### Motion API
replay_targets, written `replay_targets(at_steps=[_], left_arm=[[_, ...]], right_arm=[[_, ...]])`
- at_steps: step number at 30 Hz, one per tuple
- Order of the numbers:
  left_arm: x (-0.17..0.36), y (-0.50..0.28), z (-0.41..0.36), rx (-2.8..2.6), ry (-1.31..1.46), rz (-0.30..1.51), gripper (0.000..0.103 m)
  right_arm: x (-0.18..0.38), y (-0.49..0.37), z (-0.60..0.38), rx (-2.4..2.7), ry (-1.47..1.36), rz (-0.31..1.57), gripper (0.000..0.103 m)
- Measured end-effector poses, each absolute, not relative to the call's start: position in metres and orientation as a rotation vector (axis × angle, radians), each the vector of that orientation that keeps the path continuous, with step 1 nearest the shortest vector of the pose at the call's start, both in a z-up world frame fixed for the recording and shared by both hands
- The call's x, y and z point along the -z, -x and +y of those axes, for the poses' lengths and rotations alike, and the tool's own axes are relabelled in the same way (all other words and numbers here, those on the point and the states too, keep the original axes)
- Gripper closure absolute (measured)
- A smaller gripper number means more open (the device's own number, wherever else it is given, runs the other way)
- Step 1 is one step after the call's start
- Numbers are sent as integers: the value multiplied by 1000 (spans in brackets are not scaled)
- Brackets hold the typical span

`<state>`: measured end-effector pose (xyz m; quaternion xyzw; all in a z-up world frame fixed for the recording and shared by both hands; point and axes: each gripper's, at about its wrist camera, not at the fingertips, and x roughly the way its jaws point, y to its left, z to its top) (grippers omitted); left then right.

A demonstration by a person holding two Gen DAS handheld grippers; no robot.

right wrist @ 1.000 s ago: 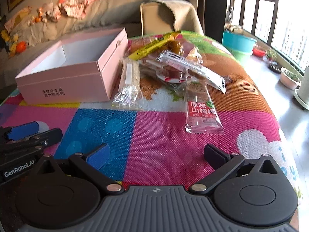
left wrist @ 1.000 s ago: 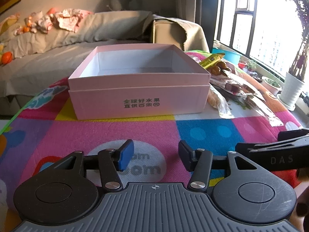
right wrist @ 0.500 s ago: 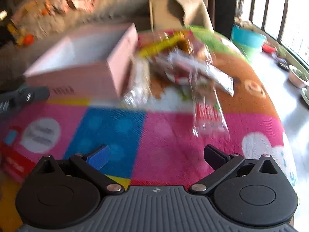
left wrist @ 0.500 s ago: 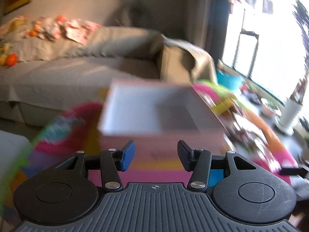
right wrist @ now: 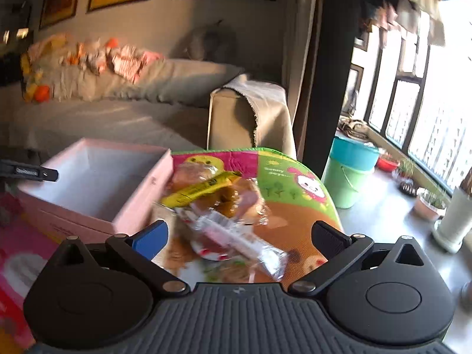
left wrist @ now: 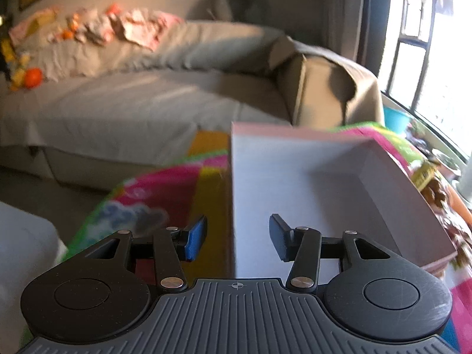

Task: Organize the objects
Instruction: 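Grasp the pink box wall with the left gripper and hold it steady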

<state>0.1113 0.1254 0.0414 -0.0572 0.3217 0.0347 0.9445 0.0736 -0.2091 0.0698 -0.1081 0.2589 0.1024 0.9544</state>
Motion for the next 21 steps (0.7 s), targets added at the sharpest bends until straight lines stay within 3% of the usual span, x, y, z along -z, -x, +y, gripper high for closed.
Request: replay_targets(at_steps=[4,7,10,12,16,18,21], left_arm=[[-36,-114,129,-87,144,693,83],[-30,-117,133,-113,161,705,91],[-26,-117,129,-115,128,714,93],[-26,-115,127,-110,105,709,93],[-27,-115,131,-101,130,714,93],[-28,-114,132,-94,133,714,93],[-29,-113,133,-84,137,712,92]], right_arm=[[-52,-96,-216,-275,141,673,0],[-36,-96,-209,-293,117,692,0],[-30,-95,-198,-350,93,696,5],[-30,-99,-192,-413,69,701,25],[-29,-120,-179,-457,16,715,41],[-23,-134,-173,-459,-16,748,54],[-9,-154,-174,-485,-106,827,58]])
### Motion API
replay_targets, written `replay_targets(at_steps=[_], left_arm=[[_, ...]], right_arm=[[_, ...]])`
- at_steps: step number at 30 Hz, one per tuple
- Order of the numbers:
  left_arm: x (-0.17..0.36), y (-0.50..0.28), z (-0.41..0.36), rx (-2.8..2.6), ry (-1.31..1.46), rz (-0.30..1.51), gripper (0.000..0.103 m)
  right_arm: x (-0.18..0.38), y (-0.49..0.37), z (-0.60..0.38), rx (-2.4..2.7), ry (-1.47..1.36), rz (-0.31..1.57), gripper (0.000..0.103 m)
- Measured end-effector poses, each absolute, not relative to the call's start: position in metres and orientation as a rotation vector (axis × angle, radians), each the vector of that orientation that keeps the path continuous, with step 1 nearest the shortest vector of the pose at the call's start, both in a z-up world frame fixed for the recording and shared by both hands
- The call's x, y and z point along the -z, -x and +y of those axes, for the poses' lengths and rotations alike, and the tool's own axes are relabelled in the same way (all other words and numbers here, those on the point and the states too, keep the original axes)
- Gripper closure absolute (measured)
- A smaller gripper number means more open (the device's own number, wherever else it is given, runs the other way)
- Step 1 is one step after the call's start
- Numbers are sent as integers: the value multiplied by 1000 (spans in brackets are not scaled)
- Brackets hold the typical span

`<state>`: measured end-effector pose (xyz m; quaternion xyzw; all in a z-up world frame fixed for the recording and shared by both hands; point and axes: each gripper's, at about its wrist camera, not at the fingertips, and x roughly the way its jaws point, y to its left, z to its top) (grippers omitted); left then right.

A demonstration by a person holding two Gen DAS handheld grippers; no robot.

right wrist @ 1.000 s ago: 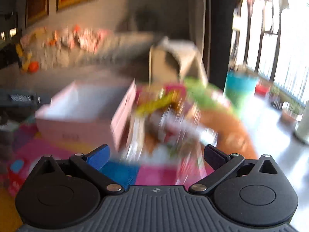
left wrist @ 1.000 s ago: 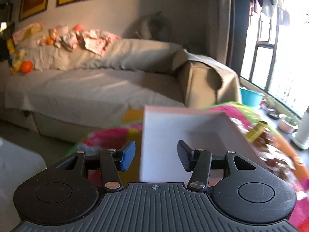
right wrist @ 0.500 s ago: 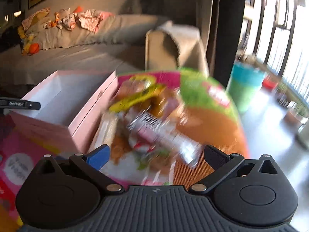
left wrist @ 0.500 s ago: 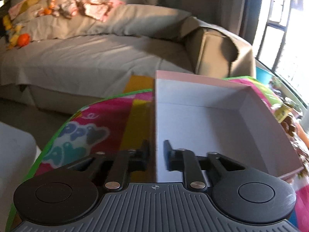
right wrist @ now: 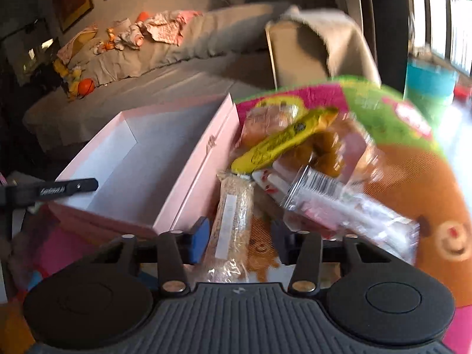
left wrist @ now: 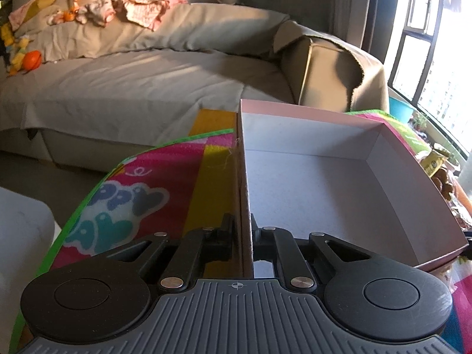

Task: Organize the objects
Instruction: 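Grasp the pink box wall with the left gripper and hold it steady, then drop the clear oat bar bag into the box with right gripper while left holds box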

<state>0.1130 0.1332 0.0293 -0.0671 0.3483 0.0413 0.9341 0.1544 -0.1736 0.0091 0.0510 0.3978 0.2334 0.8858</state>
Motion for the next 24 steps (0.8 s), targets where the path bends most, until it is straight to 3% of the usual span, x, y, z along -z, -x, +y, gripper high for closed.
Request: replay_targets(at_steps=[2,5,17,24], left_arm=[[-30,-113,133,-83,134,712,92],[-30,-112,132,-83,130,709,92],[-28,-111,135,-65,153,696,91],[-28,-110,138,-57,160,695,91]], right_arm=[[-2,-160,-176,-493,-160,855,60],[-4,-154,-176,-503,-170,882,74],[-21,-59,-174,-413,37,993,74],[-15,-63,-144,-383,124,940,71]])
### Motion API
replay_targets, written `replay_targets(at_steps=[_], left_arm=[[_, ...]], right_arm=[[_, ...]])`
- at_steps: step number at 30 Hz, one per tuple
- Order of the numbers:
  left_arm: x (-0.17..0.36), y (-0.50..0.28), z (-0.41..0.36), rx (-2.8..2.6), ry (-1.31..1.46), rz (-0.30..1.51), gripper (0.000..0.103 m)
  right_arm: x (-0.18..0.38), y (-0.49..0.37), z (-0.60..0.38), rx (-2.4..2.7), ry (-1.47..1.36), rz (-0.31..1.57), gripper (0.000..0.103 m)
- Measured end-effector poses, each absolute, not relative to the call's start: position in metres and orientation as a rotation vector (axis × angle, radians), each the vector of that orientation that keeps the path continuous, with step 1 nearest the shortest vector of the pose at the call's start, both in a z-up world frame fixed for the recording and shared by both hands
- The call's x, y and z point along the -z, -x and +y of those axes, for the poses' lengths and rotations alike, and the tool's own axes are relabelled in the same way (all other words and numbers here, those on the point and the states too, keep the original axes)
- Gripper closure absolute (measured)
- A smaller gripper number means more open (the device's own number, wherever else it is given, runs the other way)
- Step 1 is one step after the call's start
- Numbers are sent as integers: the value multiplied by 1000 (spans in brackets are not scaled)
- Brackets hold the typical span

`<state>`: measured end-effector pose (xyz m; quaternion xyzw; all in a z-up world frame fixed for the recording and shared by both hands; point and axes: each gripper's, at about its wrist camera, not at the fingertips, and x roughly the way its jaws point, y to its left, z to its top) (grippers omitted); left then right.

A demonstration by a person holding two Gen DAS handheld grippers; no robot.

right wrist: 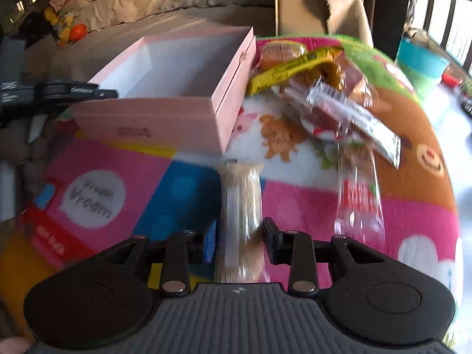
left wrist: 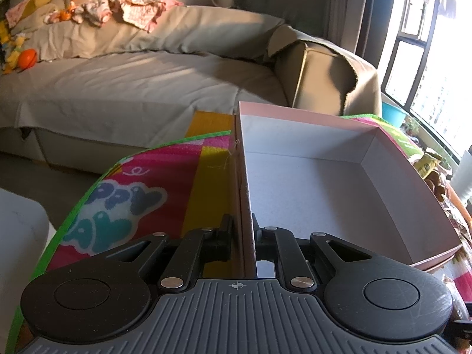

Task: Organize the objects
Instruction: 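Drop the clear oat bar bag into the box with right gripper while left holds box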

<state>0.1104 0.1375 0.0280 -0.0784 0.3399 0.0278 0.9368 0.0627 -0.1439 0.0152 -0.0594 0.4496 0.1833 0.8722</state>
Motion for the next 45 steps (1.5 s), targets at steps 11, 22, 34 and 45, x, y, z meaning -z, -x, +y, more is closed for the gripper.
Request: replay_targets(at_steps=[11,22,34,45], left_arm=[[-27,-110,140,-52,170,687,90],[-28,-106,143,-31,176,691,90],[-27,-105,144,-72,233,691,91],[-25,-103,139,-93,268,691,90]], right_arm=[[-101,-50,-121,-603,53,832,74],[-75,-203,-12,-550,-172,929,74],[-95,-190,-40,-575,-185,792,60],[-102,-100,-201,-186,18,610,47]])
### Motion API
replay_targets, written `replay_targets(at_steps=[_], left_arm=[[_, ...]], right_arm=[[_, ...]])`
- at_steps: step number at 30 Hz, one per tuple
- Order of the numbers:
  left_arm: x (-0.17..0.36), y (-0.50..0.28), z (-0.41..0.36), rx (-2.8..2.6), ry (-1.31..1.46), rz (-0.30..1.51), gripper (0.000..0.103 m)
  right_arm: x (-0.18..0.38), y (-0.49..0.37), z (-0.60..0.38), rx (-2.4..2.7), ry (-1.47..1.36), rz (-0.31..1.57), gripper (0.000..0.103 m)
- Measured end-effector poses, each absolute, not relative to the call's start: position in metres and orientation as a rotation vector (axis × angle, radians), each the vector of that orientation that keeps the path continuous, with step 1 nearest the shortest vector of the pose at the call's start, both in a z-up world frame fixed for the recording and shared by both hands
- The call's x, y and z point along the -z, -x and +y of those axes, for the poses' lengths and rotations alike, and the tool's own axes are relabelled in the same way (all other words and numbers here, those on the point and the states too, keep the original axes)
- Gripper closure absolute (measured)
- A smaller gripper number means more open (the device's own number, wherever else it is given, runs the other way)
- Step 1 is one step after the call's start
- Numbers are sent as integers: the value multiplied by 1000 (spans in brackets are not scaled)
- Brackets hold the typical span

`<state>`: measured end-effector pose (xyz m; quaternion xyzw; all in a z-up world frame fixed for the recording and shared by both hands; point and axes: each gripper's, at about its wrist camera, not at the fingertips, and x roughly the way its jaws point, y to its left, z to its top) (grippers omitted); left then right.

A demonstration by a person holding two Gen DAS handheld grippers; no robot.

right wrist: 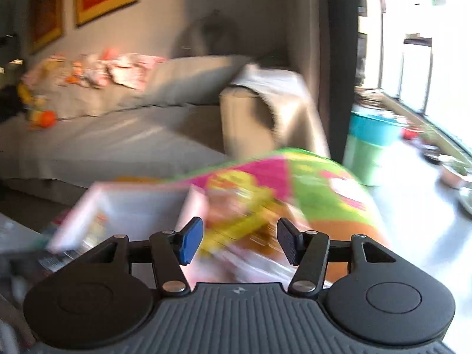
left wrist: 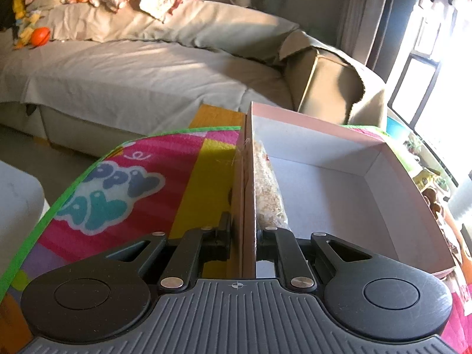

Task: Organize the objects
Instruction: 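Drop the clear oat bar bag into the box with right gripper while left holds box, then grasp the red-labelled hawthorn stick pack with the right gripper and drop it into the box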

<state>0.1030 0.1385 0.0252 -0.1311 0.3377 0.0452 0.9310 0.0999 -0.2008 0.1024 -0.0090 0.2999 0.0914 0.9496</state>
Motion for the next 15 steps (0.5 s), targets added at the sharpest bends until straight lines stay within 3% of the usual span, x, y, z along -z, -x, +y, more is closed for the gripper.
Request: replay_targets(at_steps=[8,15], left_arm=[[-26,-103,133,-107,244,704,91],[-27,-102,128,-113,213,713,91]], right_arm=[[-27,-70,-224,-152,47,785,44],[-7,-87,-211,-131,85,789,44]])
